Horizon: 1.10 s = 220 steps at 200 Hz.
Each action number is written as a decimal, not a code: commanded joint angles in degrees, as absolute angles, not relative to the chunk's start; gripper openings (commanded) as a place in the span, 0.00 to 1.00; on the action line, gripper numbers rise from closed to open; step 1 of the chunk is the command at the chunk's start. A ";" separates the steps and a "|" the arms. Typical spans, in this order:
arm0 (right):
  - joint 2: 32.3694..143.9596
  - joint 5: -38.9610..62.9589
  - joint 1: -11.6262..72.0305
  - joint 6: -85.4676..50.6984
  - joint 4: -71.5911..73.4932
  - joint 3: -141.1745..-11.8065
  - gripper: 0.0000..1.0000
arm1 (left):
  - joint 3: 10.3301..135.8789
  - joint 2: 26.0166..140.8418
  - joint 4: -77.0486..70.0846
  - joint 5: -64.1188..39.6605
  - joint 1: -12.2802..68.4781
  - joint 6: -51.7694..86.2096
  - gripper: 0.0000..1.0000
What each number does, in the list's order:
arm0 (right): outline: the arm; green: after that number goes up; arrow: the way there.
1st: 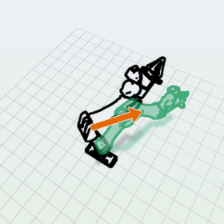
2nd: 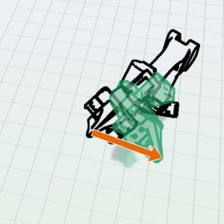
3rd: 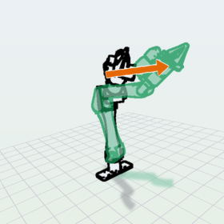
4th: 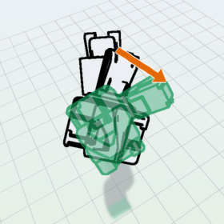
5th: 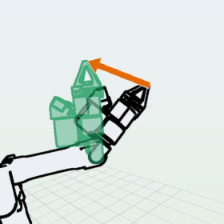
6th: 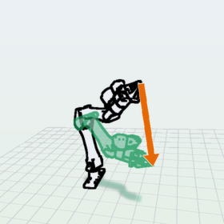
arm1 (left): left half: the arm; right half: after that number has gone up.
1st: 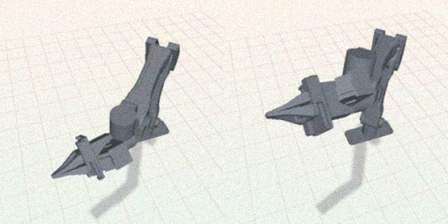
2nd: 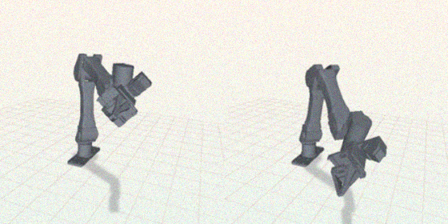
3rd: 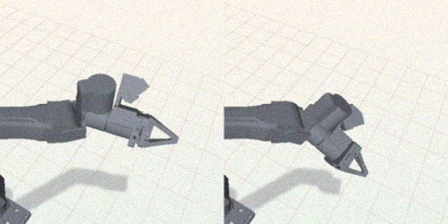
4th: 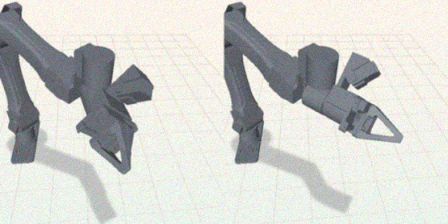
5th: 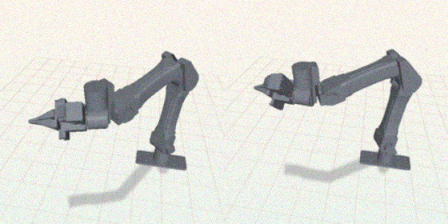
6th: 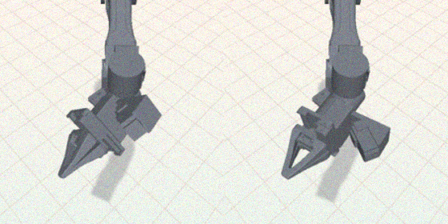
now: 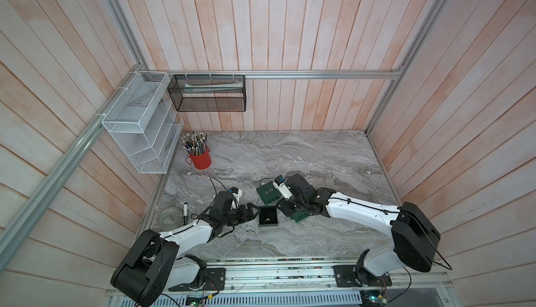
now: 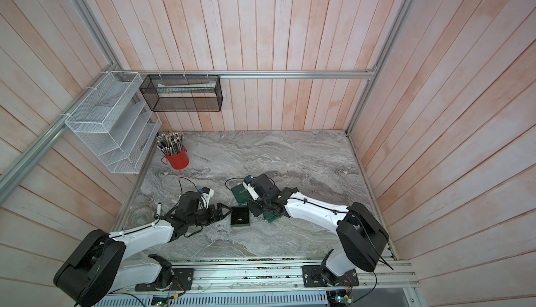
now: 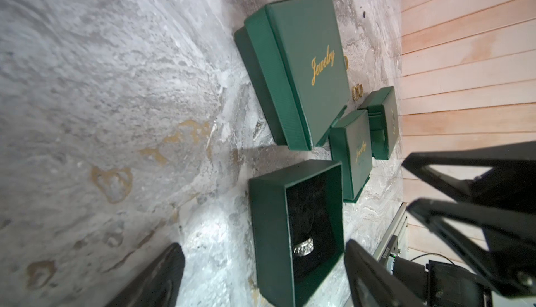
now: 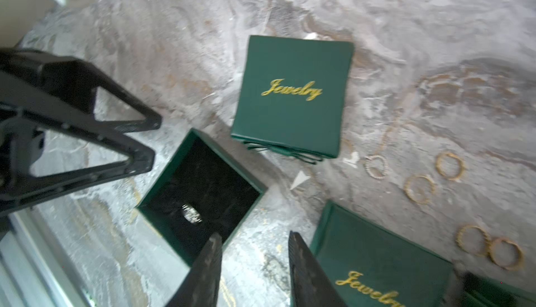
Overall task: Take the rings out of the lift-off lid box
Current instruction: Take out the ring from the jewelry box.
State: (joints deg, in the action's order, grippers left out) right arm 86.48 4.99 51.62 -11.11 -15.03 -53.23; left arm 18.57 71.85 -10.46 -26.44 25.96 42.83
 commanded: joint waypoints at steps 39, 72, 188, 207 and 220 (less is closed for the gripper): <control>91.97 7.88 56.70 -5.52 -15.69 -55.80 0.38 | 14.25 64.31 -3.38 -25.45 25.71 45.52 0.98; 93.75 8.91 58.35 -4.31 -15.42 -56.48 0.37 | 12.90 62.41 -2.98 -26.25 24.23 45.62 0.99; 99.56 6.86 59.50 -1.67 -17.48 -60.03 0.23 | 11.96 62.81 -4.72 -27.23 21.88 45.03 0.99; 99.50 6.86 59.50 -1.24 -17.82 -59.90 0.22 | 12.13 63.30 -4.27 -26.46 21.80 44.27 0.99; 99.71 6.32 59.48 -1.07 -18.00 -59.79 0.22 | 12.34 63.85 -4.39 -26.61 21.63 43.95 0.99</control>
State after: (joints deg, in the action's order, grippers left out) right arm 98.70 7.38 59.20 -2.22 -16.53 -59.16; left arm 13.47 62.43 -7.33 -28.51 22.17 45.34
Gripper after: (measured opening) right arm 0.223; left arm 0.987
